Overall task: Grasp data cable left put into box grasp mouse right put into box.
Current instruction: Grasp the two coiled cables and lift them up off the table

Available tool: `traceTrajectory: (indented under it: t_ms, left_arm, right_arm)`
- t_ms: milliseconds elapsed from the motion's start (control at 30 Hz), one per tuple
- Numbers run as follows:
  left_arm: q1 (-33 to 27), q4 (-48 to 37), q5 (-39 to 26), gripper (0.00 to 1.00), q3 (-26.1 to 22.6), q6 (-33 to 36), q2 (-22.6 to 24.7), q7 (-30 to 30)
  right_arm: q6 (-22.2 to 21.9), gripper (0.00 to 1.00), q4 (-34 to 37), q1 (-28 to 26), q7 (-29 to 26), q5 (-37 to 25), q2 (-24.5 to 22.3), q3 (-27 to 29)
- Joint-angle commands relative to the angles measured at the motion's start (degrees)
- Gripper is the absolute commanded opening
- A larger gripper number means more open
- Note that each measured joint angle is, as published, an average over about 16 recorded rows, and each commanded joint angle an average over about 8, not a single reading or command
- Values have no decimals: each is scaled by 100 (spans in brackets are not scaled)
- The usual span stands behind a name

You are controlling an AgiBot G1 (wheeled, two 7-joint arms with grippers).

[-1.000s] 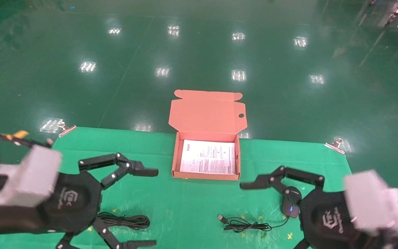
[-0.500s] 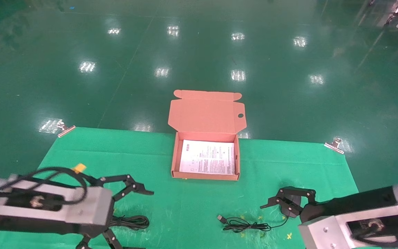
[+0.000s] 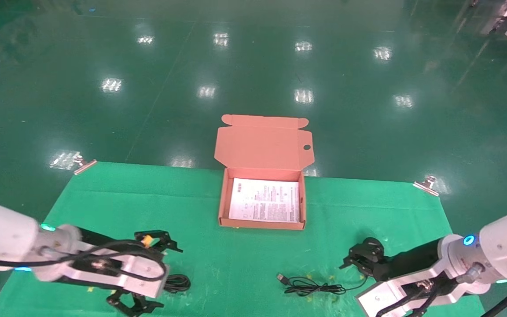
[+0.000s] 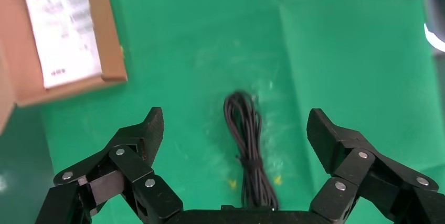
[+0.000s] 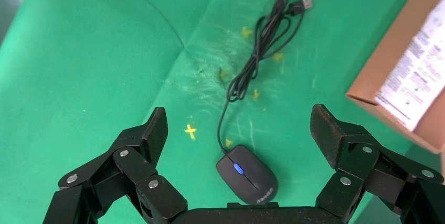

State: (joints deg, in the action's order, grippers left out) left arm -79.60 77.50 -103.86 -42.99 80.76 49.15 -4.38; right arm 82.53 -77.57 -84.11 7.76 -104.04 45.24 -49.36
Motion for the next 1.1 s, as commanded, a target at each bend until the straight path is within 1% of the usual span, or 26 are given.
traceTrajectory:
  t_ms: [33, 167, 333, 467, 600, 733, 867, 1100]
  left_arm:
    - [48, 0, -263, 100, -92, -123, 71, 25]
    - [169, -26, -683, 100, -217, -297, 156, -155]
    - [349, -138, -1075, 100, -305, -447, 236, -620]
    - [496, -413, -1195, 100, -296, -577, 299, -1006]
    - [593, -897, -1207, 100, -252, -762, 397, -1206]
    - [605, -1492, -1163, 100, -192, -980, 527, -1211]
    - [557, -2088, -1072, 100, -108, -1214, 647, -1090]
    - [443, -2872, -893, 100, 2, -1485, 820, -746]
  right_arm:
    - [-96, 100, 2, 51, -47, -212, 71, -81]
    - [-341, 100, 10, 224, -177, -511, 119, -157]
    - [-747, 100, 25, 508, -397, -781, 148, -183]
    - [-1168, 100, 46, 797, -517, -884, 156, -157]
    - [-1537, 100, 94, 1062, -604, -935, 183, -131]
    - [-1775, 100, 228, 1239, -753, -890, 259, -90]
    - [-1938, 100, 523, 1333, -847, -749, 389, -34]
    - [-2170, 100, 1142, 1346, -613, -622, 668, -13]
